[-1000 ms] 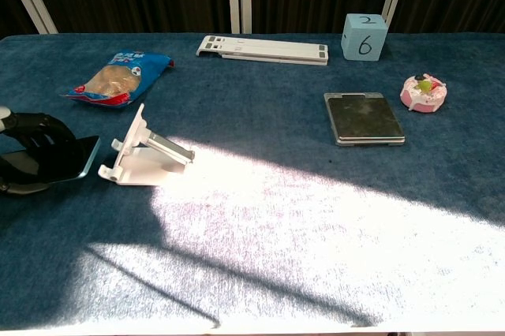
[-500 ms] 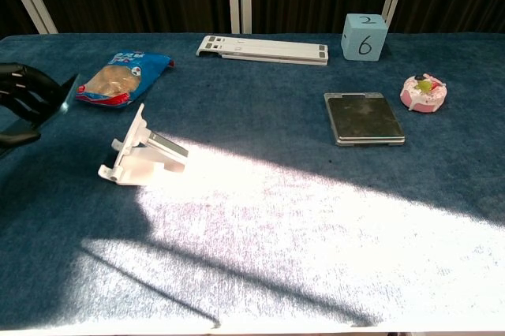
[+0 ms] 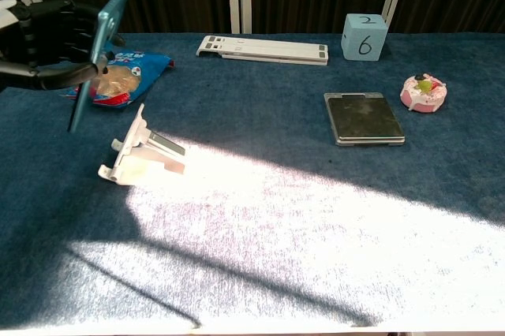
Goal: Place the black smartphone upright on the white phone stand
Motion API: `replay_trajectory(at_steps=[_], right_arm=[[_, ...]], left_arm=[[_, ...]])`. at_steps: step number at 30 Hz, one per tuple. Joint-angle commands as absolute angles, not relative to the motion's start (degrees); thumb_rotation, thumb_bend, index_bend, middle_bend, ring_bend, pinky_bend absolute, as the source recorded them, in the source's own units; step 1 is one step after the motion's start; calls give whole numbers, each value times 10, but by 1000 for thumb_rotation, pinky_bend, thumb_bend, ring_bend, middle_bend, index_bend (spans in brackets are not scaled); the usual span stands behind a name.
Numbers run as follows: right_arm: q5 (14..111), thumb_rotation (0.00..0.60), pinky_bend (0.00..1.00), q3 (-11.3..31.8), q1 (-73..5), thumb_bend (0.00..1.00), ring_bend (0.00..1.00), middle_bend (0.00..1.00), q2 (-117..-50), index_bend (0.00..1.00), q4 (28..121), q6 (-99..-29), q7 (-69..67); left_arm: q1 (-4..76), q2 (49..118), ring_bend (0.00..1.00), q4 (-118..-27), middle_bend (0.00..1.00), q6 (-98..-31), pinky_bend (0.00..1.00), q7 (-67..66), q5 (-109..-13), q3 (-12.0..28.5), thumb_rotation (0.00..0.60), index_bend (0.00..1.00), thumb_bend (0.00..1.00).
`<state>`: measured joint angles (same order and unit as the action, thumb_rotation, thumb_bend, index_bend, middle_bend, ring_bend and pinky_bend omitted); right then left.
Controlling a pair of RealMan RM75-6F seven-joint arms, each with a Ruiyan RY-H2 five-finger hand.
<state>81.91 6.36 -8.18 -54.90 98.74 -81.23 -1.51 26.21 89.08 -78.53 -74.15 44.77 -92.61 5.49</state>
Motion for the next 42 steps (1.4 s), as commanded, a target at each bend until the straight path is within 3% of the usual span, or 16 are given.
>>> replay_trajectory(at_steps=[1,16,42], right_arm=[[818,600,77,62,-78,54,0,46,-548,0,988,-815,-17],[815,600,77,60,-75,57,0,46,-551,0,986,-812,-18],[812,600,77,58,-73,56,0,46,-558,0,982,-807,-21]], left_arm=[[269,918,358,-762,485,-751,369,436,-931,54,600,392,307],[266,976,358,-716,485,-759,369,454,-914,40,600,392,303],[261,1012,332,-659,477,-756,369,465,-902,24,600,391,297]])
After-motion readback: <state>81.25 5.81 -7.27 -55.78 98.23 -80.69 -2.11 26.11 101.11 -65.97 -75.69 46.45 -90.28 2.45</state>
